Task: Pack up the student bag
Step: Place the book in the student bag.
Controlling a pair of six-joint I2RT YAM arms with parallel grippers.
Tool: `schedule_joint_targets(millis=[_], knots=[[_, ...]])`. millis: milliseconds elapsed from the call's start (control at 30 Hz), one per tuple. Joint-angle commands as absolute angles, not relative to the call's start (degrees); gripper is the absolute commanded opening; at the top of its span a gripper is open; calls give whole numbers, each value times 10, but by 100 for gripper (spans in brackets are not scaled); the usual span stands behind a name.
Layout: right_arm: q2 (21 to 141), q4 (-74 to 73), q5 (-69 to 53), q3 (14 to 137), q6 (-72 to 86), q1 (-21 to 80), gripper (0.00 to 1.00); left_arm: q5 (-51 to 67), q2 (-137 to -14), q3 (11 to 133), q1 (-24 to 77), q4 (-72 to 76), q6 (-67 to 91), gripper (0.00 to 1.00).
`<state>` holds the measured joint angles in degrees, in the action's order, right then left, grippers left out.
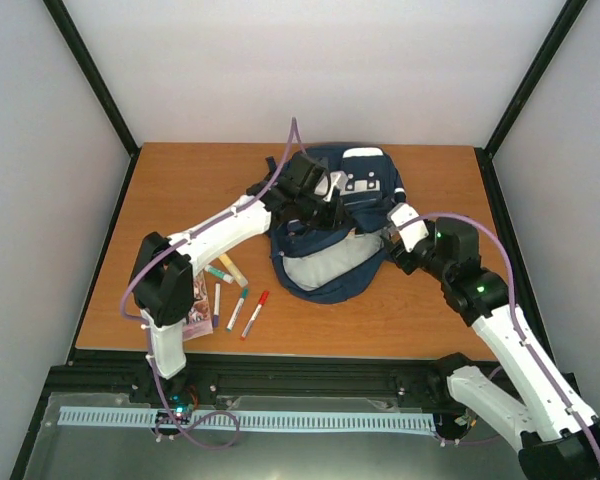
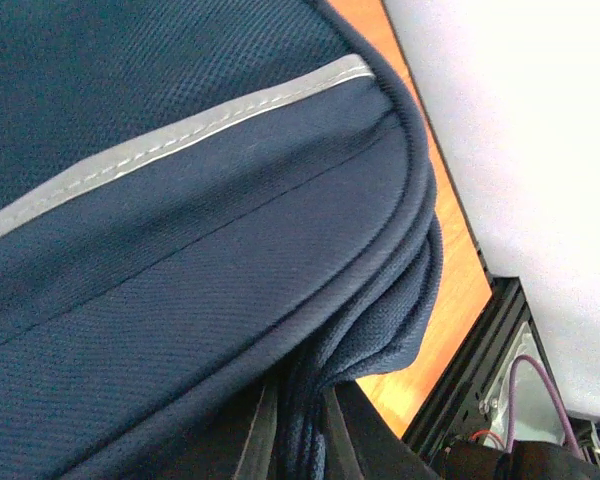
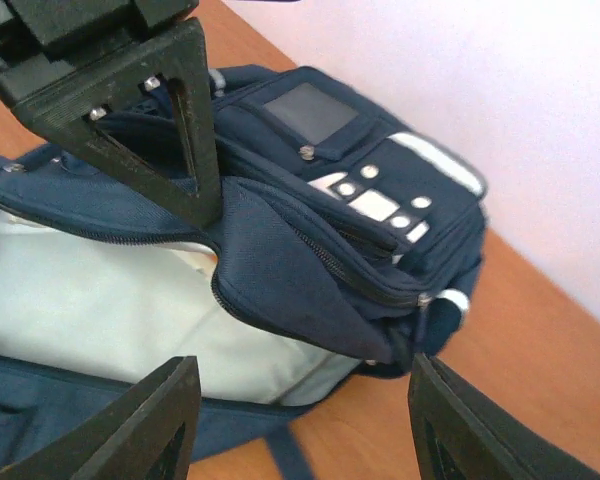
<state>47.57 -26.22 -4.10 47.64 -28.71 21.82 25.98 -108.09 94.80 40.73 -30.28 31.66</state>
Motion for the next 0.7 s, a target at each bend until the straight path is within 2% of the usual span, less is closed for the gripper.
schedule_joint_targets(millis=[0, 133, 333, 533, 667], knots=[[469, -255, -194, 418, -209, 162, 58, 230, -1089, 911, 412, -293, 349, 12], [471, -267, -198, 420, -214, 158, 59, 232, -1104, 895, 422, -301, 333, 19], [463, -266, -175, 417, -221, 154, 59, 246, -1092, 892, 439, -350, 280, 52], [433, -264, -168, 412, -227, 147, 60, 195, -1048, 926, 428, -410, 236, 73], [429, -264, -167, 412, -231, 146, 60, 177, -1032, 929, 384, -406, 249, 81]])
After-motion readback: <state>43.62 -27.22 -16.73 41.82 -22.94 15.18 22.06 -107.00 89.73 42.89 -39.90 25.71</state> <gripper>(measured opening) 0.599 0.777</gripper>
